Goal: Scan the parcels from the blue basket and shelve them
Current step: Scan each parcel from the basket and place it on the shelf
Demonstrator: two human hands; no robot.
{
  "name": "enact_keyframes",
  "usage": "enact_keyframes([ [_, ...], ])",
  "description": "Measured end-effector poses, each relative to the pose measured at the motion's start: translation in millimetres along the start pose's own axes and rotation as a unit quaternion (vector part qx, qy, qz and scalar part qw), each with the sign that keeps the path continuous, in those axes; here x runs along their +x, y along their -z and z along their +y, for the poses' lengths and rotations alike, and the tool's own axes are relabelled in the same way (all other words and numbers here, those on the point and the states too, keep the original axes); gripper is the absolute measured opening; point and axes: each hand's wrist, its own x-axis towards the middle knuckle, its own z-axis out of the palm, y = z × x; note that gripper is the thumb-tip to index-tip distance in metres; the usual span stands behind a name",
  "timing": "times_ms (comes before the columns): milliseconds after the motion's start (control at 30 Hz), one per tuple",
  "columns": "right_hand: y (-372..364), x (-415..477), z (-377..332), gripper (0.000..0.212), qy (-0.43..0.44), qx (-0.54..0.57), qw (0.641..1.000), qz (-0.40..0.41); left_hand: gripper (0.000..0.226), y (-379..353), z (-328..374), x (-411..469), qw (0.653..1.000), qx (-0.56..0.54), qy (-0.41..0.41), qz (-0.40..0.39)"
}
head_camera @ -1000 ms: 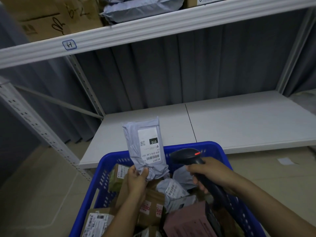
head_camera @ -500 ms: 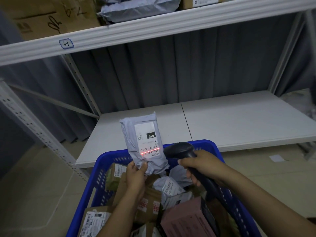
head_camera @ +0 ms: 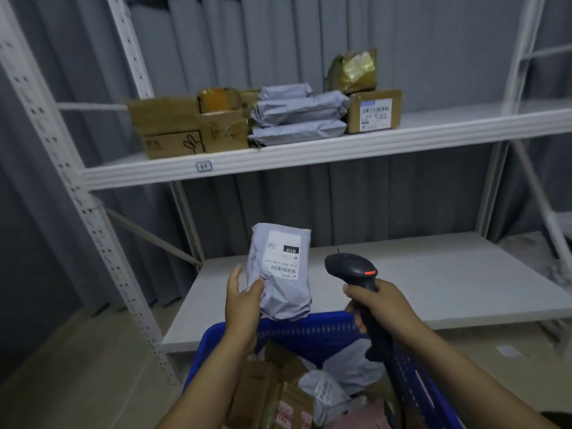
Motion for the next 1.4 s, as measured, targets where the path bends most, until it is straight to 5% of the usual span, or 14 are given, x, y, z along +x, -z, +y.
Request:
enact_keyframes([
  [433, -29.4, -24.8, -164.4, 0.015, 0.192, 0.037, 0.98, 0.049, 0.015, -16.0, 172.3, -19.3, 0.979, -0.022, -0.161, -0.121],
  [667, -29.1, -31.3, -221.3, 0.016, 0.238, 0.101, 0.965, 0.035, 0.059, -6.0, 231.7, -19.0, 0.947, 0.025, -0.275, -0.166],
  [833, -14.3, -13.7, -251.6, 0.021, 0.26, 0.118, 0.958, 0.038, 0.05, -14.4, 269.3, -4.6, 0.924, 0.036, -0.365, -0.11],
  [1133, 23.6, 55.4, -273.3, 0.008, 0.276, 0.061, 0.954, 0.095, 0.041, -63.4, 313.9, 82.1, 0.923, 0.083, -0.348, -0.143],
  [1400, 16.2, 124.0, -291.3, 0.014, 0.274, 0.111, 0.953, 0.06, 0.036, -80.0, 334.5, 161.0, 0.918, 0.123, -0.313, -0.212],
])
